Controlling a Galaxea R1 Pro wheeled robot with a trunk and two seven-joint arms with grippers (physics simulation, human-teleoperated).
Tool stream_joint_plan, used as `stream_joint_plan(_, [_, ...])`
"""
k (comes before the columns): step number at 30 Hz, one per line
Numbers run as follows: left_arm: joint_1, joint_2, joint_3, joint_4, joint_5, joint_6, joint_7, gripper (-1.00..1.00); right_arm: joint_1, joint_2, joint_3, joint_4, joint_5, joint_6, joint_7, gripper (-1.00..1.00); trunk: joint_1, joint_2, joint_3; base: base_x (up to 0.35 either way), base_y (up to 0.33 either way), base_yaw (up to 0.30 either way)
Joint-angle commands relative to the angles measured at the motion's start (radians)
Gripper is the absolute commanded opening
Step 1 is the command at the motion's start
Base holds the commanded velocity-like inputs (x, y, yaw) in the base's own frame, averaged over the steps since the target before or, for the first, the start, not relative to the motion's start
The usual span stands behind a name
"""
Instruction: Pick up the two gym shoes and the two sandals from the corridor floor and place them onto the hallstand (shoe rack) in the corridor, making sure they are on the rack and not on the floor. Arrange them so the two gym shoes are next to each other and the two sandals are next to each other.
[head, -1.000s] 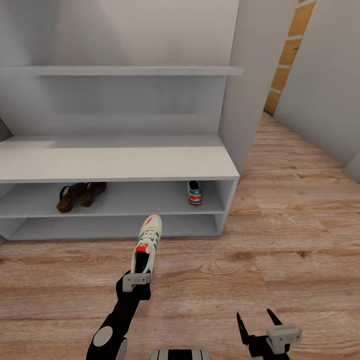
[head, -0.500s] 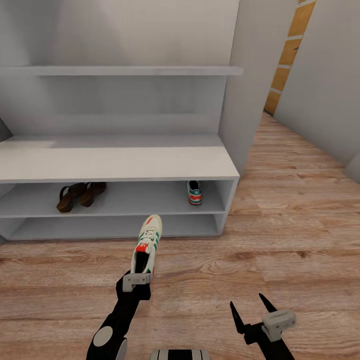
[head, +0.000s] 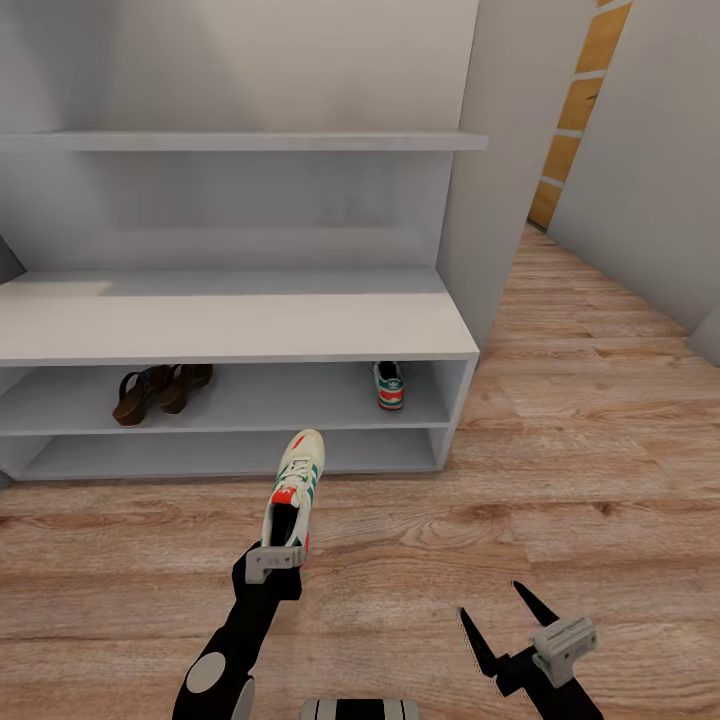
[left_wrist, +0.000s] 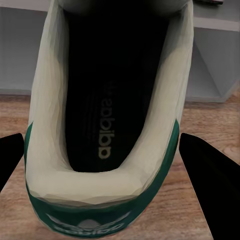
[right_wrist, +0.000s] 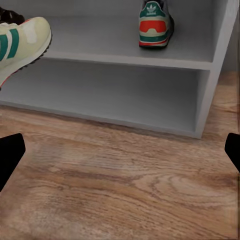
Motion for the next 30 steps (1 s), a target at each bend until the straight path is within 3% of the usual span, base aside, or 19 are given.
stream_joint_plan(1, [0.0,0.0,0.0,0.0,-0.001,0.0,0.0,-1.0,0.001,0.0,-0.012,0.002,-0.01,-0.002,0.013,1.0,0.0,0.0,0.0,0.0,0.0,0.0])
stream_joint_plan(10, [0.0,0.0,0.0,0.0,-0.001,0.0,0.0,-1.0,0.004,-0.001,-0.061,0.019,-0.056,-0.011,0.118,1.0,0.0,0.0,0.0,0.0,0.0,0.0])
stream_joint_plan(15, [0.001,0.0,0.0,0.0,-0.001,-0.001,0.0,-1.0,0.004,0.0,-0.092,0.02,-0.06,-0.011,0.13,1.0,0.0,0.0,0.0,0.0,0.0,0.0])
stream_joint_plan(18, [0.0,-0.001,-0.001,0.0,-0.001,0.0,0.001,-1.0,0.004,0.004,-0.138,0.019,-0.065,-0.012,0.137,1.0,0.0,0.0,0.0,0.002,0.0,0.0])
stream_joint_plan(22, [0.0,-0.001,0.0,0.001,-0.001,0.005,0.0,-1.0,0.004,0.007,-0.169,0.019,-0.069,-0.013,0.141,1.0,0.0,0.0,0.0,0.047,-0.032,0.0])
stream_joint_plan(30, [0.0,-0.001,0.0,0.001,0.0,0.005,-0.001,-1.0,0.004,0.009,-0.192,0.02,-0.072,-0.014,0.144,1.0,0.0,0.0,0.0,0.161,-0.121,0.0])
